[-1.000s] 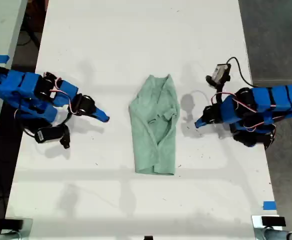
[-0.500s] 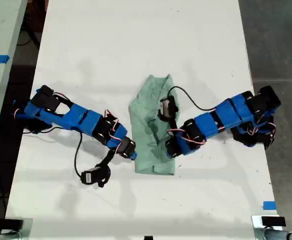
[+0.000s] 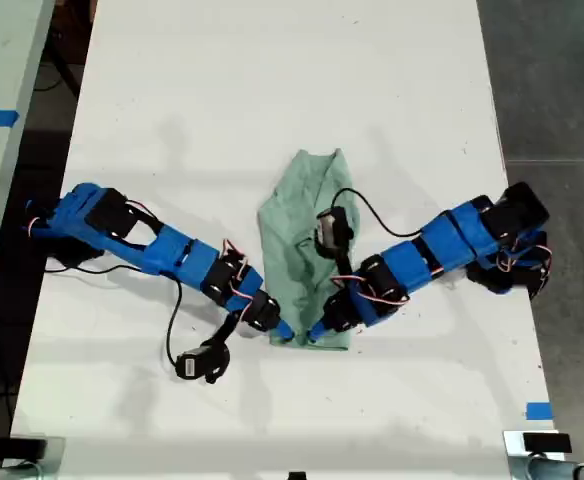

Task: Fold t shirt

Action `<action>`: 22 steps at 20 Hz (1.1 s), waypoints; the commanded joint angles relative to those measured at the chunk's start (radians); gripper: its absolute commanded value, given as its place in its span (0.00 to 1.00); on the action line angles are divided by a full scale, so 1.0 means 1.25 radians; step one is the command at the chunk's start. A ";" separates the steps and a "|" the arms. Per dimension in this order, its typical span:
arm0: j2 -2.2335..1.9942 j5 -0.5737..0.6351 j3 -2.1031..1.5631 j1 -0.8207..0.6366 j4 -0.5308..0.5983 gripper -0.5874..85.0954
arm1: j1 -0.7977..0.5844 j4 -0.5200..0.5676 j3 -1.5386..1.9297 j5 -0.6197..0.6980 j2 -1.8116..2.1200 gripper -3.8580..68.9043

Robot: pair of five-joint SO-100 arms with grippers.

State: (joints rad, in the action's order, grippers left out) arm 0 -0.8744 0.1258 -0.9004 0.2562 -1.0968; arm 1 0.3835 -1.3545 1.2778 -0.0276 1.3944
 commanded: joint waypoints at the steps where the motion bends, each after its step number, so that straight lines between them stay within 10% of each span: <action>1: 0.016 -0.022 0.034 0.001 0.011 0.01 | 0.020 -0.006 -0.053 -0.011 0.006 0.45; 10: 0.001 -0.037 0.031 0.025 -0.004 0.01 | 0.026 0.050 -0.049 -0.027 -0.101 0.44; 17: 0.011 -0.050 0.029 0.054 0.012 0.01 | 0.028 0.048 -0.052 -0.074 -0.155 0.10; 22: -0.043 -0.072 0.032 0.139 0.048 0.01 | 0.081 0.017 -0.272 -0.020 -0.233 0.08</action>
State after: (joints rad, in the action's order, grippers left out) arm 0 -0.8498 0.0568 -0.8759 0.3375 -1.0477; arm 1 0.4341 -1.2839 1.1229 -0.0844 1.1305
